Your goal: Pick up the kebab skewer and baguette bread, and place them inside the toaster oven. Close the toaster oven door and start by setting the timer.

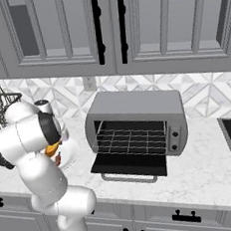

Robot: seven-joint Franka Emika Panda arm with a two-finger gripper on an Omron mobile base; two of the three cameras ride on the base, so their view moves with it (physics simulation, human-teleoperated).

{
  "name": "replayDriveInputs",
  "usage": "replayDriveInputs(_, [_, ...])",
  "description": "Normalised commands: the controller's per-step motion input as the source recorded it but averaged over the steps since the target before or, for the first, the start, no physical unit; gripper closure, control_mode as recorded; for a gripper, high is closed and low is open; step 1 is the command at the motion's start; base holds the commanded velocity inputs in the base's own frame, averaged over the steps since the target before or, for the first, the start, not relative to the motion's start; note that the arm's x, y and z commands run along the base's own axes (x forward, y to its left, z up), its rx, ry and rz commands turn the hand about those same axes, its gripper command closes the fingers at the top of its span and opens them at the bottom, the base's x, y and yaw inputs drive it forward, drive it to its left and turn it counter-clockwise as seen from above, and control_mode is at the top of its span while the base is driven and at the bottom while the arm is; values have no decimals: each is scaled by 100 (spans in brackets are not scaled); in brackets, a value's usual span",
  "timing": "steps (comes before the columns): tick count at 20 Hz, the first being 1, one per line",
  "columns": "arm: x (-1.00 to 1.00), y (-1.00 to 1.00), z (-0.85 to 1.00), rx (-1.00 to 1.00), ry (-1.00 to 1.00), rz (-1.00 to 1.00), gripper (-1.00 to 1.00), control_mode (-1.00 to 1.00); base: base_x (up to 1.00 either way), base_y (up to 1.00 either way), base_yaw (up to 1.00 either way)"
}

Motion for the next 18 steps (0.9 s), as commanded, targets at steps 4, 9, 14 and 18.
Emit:
replayDriveInputs(4, [24,19,-31,0,0,-8,-100,-100,0,0,0])
replayDriveInputs(9, [25,5,-34,0,0,-4,-100,-100,0,0,0])
replayDriveInputs(14, [2,0,-23,0,0,-1,100,-100,0,0,0])
replayDriveInputs(18, [0,0,0,0,0,0,100,-100,0,0,0])
